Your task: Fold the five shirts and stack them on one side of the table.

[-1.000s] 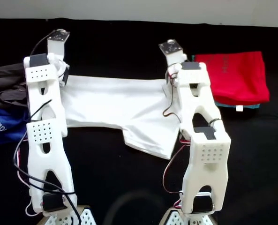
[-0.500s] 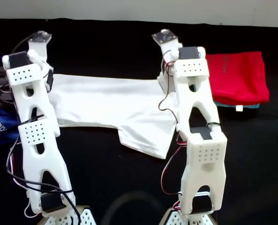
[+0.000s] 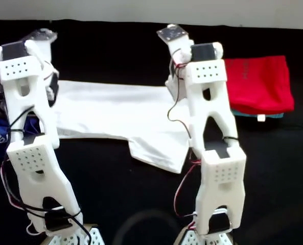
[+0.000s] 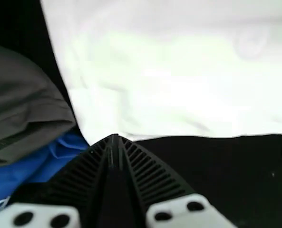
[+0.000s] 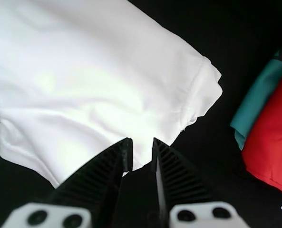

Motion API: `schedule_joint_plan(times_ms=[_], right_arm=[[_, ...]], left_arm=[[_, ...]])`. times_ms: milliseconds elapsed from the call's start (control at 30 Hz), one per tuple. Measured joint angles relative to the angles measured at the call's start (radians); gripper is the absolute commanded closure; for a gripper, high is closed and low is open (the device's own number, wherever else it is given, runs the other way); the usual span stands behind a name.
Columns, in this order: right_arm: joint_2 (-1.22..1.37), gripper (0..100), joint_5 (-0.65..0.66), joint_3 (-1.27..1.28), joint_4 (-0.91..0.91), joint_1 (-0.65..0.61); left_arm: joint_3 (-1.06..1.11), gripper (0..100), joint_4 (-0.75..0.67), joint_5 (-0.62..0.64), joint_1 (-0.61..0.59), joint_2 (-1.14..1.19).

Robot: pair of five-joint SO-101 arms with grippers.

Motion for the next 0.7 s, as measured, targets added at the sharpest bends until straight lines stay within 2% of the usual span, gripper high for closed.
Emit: schedule_joint_plan(times_ms=[267,533,700], right_arm=[[-0.273,92.1,0.000,0.411,-0.025,-0.075],[-0.470,92.1,0.055,1.011,-0.359,-0.250],[-0.454,92.1,0.066,1.235,-0.577,-0.259]], left_arm=[[0.439,99,-0.253,0.006,0.005,-0.083],[0.723,99,-0.525,0.044,0.014,-0.157],[0.772,99,-0.572,0.044,0.015,-0.167]])
